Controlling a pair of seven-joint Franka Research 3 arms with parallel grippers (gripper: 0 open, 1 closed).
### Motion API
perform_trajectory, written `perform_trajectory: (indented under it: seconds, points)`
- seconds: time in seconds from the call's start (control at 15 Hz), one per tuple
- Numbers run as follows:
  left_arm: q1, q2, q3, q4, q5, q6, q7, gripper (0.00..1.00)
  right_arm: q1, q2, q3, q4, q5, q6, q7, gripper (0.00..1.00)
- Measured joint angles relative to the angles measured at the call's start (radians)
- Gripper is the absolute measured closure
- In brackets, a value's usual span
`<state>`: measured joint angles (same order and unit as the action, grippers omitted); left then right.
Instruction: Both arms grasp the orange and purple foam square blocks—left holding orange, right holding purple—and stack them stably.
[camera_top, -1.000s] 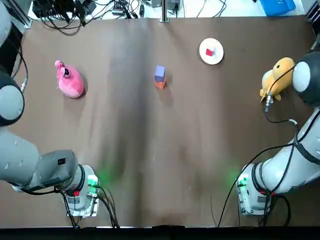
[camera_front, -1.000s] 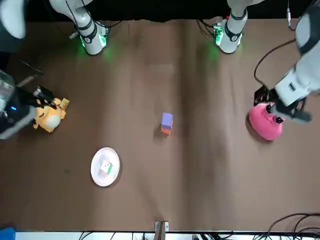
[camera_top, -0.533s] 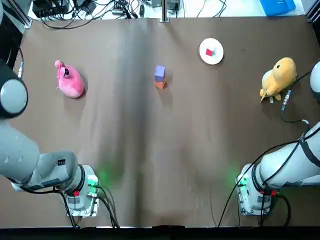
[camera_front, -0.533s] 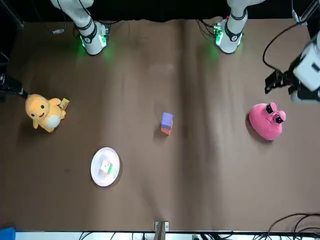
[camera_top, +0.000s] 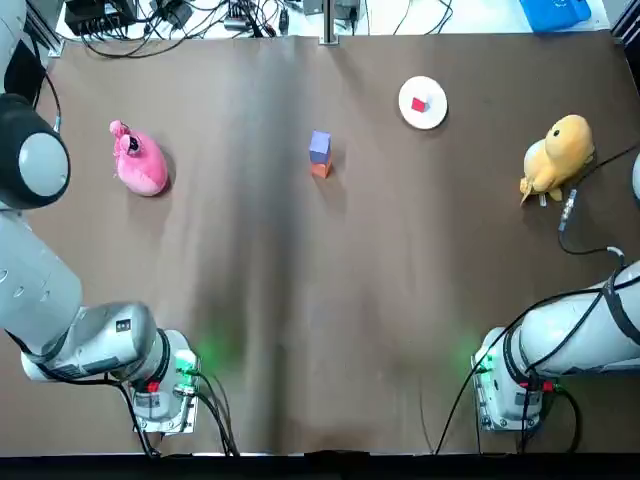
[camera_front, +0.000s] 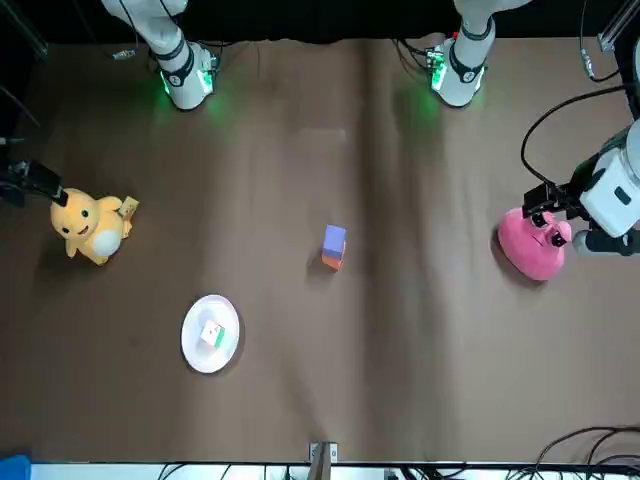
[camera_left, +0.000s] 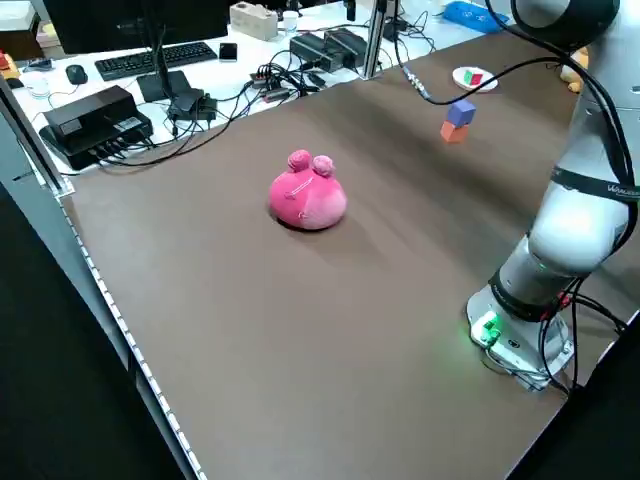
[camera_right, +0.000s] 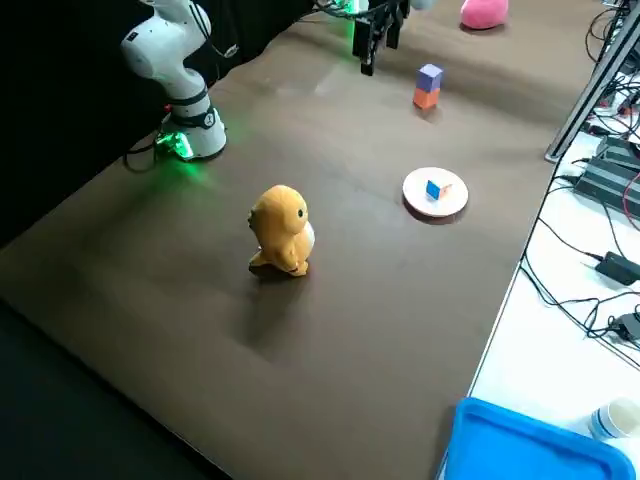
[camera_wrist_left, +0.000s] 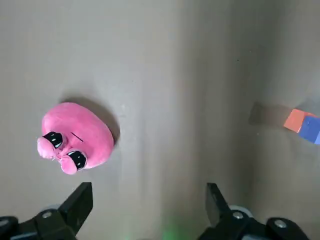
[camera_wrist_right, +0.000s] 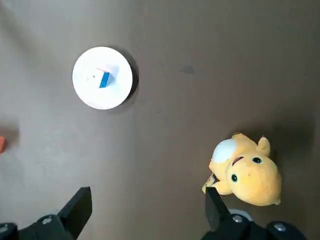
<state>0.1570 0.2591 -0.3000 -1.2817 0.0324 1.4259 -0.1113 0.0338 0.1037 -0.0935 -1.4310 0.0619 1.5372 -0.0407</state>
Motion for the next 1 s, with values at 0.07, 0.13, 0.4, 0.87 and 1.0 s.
perform_trajectory:
  seconds: [0.07, 0.13, 0.4, 0.87, 1.0]
  points:
    - [-0.001, -0.001, 0.0, 0.002, 0.0, 0.0, 0.0, 0.0, 0.016, -0.009, 0.001, -0.022, -0.018, 0.014, 0.001, 0.0]
    - [0.001, -0.002, 0.0, 0.004, 0.0, 0.002, 0.001, 0.0, 0.034, -0.017, 0.003, -0.036, -0.033, 0.028, 0.009, 0.0]
    - [0.01, -0.002, 0.002, 0.005, 0.0, 0.017, 0.004, 0.0, 0.061, -0.032, 0.005, -0.055, -0.084, 0.049, 0.026, 0.0]
    - [0.012, -0.002, 0.005, 0.005, 0.011, 0.071, -0.004, 0.0, 0.044, -0.033, -0.002, -0.059, -0.088, 0.02, -0.011, 0.0]
    - [0.014, -0.002, 0.01, 0.005, 0.013, 0.073, -0.008, 0.0, 0.029, -0.034, -0.002, -0.059, -0.083, 0.021, -0.012, 0.0]
